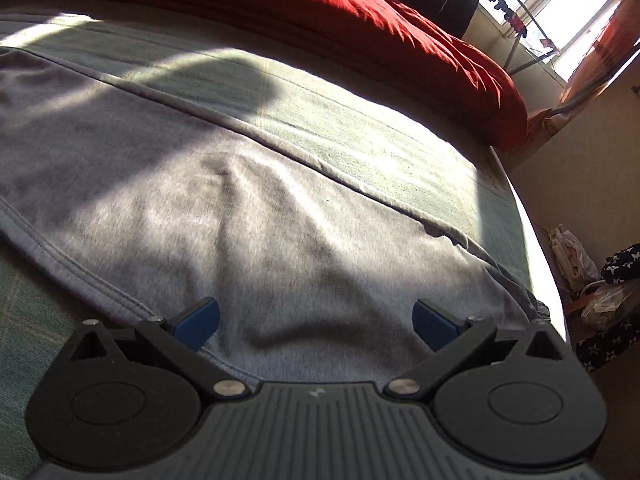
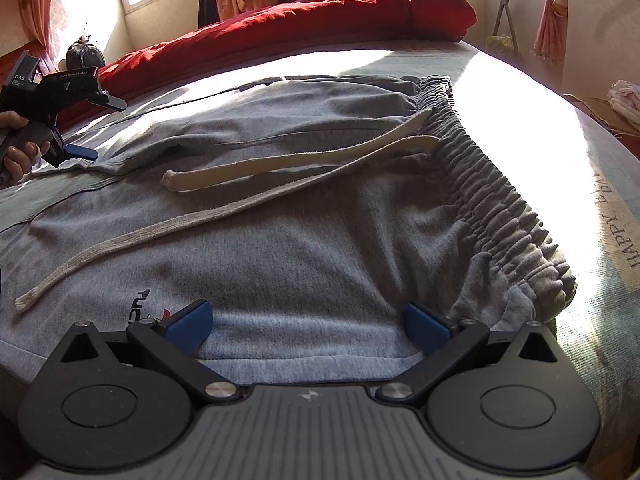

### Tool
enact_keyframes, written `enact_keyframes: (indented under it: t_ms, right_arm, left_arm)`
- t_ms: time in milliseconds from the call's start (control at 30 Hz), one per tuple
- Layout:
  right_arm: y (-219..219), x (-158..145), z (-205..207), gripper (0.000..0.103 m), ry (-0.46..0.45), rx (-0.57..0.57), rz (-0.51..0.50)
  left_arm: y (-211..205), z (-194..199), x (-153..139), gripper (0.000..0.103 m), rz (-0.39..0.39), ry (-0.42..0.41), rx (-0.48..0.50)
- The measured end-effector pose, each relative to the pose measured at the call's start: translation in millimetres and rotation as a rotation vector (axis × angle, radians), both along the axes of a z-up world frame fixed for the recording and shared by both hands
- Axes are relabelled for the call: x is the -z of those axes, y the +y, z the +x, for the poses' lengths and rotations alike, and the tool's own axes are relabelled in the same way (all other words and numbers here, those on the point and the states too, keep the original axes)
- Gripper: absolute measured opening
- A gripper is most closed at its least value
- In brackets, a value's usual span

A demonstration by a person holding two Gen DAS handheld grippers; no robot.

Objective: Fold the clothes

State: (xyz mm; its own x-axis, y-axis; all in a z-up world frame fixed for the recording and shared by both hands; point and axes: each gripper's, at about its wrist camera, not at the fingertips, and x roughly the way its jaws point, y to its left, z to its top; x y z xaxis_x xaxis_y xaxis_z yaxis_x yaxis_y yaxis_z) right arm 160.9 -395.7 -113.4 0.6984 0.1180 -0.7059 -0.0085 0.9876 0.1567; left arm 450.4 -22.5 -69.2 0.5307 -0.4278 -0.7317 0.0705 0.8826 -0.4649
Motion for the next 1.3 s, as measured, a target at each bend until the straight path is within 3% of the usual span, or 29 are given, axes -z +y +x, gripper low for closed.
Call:
enact_keyframes:
  t_ms: [167, 233, 367, 633, 1033, 1200, 1300]
  right_arm:
    - [-0.3, -0.3, -0.1, 0.103, 0.001, -0.004, 0.001]
    - [-0.8, -0.5, 0.4, 0.103, 0.003, -0.005, 0.003]
    - [-0.7, 0.0, 0.9, 0.103, 0.005, -0.003, 0.003]
    - [4.6, 0.1, 1.7, 0.103, 0.005, 0.016, -0.024]
    - [6.6, -1.0, 4.6, 0.103, 0.023, 0.022, -0.034]
    - [7.5, -3.9, 7.2, 0.103, 0.046, 0.017, -0.041]
    - [3.5, -12.9, 7.2, 0.103, 0.058, 0.026, -0.012]
  left_arm:
    - [14.0, 12.1, 24.2, 0.102, 0.052, 0.042, -0.055]
    - [25.9, 6.5, 24.4, 0.102, 0.067, 0.020, -0.078]
    - [57.8, -4.1, 11.2, 0.102, 0.070, 0.022, -0.148]
    - [105.7, -22.7, -37.1, 0.102, 0.063, -0.045, -0.170]
    - [73.9, 19.9, 4.6, 0.102, 0.033, 0.027, -0.100]
    - [78.6, 15.2, 21.5, 0.102, 0.145, 0.061, -0.126]
    - [99.1, -1.2, 13.3, 0.102, 0.210, 0.060, -0.182]
